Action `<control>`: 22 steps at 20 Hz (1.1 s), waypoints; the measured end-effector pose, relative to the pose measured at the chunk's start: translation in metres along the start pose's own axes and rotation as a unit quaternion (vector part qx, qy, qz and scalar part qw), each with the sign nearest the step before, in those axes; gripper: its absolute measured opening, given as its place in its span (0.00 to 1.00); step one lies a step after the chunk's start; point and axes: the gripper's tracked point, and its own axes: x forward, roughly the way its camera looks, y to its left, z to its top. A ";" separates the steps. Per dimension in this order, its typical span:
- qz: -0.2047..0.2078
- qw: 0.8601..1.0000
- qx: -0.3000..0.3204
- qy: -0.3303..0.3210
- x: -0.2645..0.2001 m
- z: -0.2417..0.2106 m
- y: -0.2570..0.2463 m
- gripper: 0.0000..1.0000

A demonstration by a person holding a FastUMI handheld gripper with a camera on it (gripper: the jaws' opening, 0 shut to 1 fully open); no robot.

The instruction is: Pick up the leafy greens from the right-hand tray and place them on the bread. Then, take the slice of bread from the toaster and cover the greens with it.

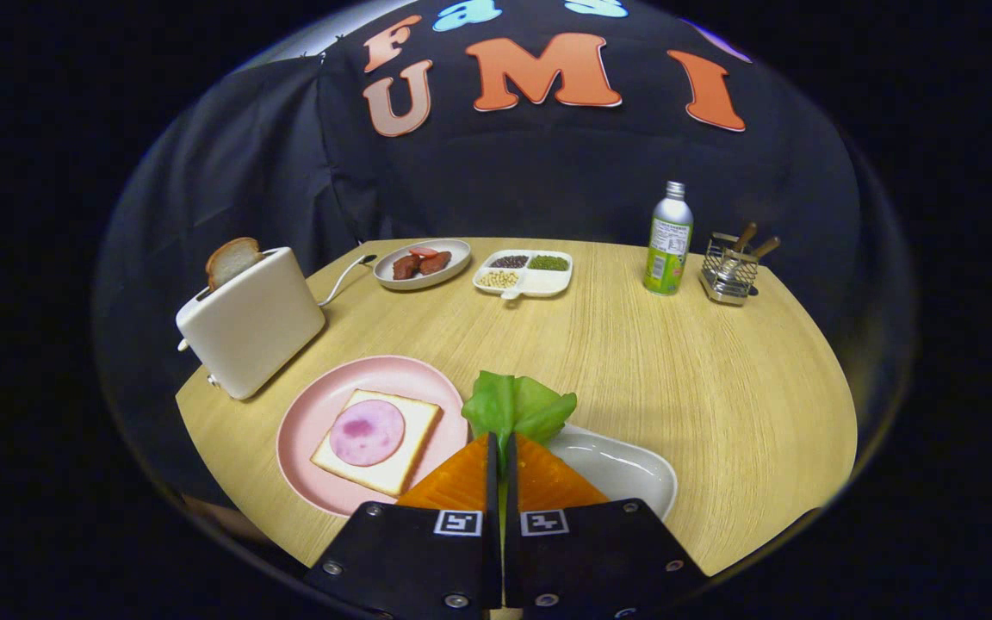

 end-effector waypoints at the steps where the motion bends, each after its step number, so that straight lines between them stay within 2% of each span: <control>1: 0.012 1.000 -0.005 -0.003 0.002 0.004 0.011 0.02; 8: 0.085 0.996 -0.037 0.010 0.026 0.004 0.077 0.02; 13: 0.101 0.994 -0.033 0.038 0.044 -0.008 0.096 0.03; 17: 0.091 0.994 -0.038 0.041 0.054 -0.011 0.097 0.03; 19: 0.096 0.994 -0.035 0.045 0.055 -0.014 0.102 0.05; 22: 0.091 0.994 -0.036 0.039 0.055 -0.010 0.102 0.13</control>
